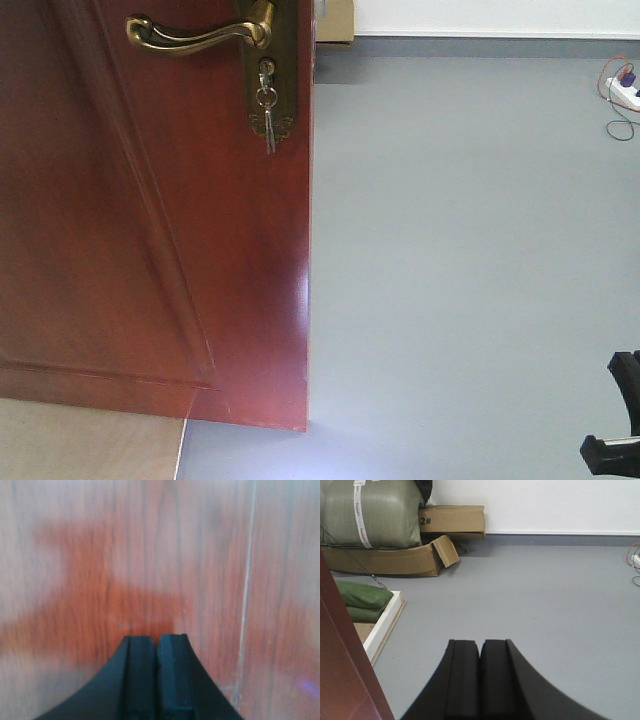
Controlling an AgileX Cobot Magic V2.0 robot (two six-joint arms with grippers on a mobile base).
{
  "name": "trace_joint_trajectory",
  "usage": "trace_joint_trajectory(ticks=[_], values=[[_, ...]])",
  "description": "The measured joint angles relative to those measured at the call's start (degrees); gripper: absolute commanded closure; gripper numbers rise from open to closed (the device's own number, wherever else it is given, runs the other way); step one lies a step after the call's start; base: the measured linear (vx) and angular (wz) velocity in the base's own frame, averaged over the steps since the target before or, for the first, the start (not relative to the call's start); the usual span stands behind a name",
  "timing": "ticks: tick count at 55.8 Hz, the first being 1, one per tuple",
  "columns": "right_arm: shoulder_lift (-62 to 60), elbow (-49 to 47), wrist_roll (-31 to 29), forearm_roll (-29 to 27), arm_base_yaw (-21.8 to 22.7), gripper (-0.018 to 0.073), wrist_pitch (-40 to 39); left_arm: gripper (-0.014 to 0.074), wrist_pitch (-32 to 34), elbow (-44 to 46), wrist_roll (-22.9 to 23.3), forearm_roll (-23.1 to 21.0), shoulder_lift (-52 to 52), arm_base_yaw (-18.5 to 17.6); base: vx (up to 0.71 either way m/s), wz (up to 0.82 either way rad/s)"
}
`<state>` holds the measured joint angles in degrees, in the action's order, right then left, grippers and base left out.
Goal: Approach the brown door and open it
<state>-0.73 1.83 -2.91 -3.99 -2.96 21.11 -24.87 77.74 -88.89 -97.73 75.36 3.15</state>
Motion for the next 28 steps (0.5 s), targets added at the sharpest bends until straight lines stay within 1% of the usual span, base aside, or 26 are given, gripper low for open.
trace_joint_trajectory(ticks=[28], values=[[0.0, 0.0, 0.0, 0.0, 0.0, 0.0559, 0.0, 0.053, 0.05, 0.0, 0.0, 0.0, 0.0, 0.0, 0.0, 0.0]])
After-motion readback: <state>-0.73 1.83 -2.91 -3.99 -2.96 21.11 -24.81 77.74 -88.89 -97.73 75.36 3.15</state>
